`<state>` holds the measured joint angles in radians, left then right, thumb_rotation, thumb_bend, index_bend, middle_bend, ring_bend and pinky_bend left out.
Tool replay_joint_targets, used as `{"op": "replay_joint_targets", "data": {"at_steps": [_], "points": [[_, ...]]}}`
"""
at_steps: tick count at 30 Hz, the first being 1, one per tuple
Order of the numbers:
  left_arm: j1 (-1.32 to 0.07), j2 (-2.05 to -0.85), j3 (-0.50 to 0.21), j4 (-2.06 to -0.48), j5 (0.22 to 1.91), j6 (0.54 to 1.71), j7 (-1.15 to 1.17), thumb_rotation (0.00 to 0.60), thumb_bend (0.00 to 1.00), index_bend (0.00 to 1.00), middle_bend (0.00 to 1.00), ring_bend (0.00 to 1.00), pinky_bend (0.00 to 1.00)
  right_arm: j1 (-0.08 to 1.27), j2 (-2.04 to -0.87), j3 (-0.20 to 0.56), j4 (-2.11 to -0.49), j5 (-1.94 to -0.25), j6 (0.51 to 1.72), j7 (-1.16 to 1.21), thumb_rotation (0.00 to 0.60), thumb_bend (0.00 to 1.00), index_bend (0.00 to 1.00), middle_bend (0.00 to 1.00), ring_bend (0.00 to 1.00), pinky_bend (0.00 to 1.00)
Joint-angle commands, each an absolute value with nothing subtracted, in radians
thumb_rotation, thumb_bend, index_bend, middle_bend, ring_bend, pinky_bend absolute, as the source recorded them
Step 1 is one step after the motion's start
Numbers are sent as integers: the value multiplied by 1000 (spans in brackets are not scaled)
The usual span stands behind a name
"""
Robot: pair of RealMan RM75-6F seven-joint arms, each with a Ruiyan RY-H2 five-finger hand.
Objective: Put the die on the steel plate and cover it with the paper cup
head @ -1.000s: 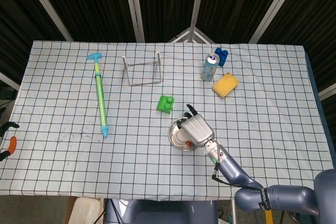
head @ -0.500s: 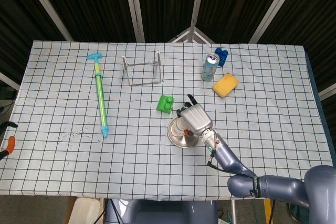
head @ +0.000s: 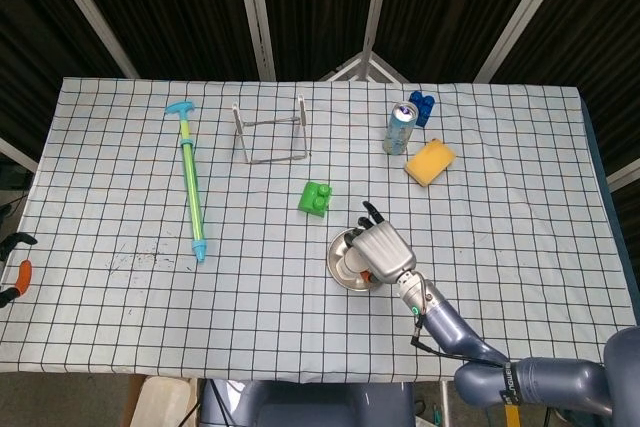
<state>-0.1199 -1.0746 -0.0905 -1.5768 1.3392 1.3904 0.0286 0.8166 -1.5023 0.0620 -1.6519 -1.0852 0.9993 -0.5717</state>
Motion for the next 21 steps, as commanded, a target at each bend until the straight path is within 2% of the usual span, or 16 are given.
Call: {"op": "replay_joint_targets", "data": {"at_steps": [1,9,21], "points": [[-118,-1073,-92,-1576,1337,1392,23,600,692,360,0,0,118,818,-1509,74,-1636,-1075,1008,-585,600,341,619,534,256,0],[-125,-1076,-90,-1572,1338,1380,28,600,692,361,0,0,118,819,-1514,84,-1618,-1056,1003,-590,600,340,625,534,256,0],[-126,-1079,-88,-1576,1341,1381,37,600,693,363,0,0,118,777,-1426,78,-1644,-1059,1026,-568,600,341,638,534,256,0]]}}
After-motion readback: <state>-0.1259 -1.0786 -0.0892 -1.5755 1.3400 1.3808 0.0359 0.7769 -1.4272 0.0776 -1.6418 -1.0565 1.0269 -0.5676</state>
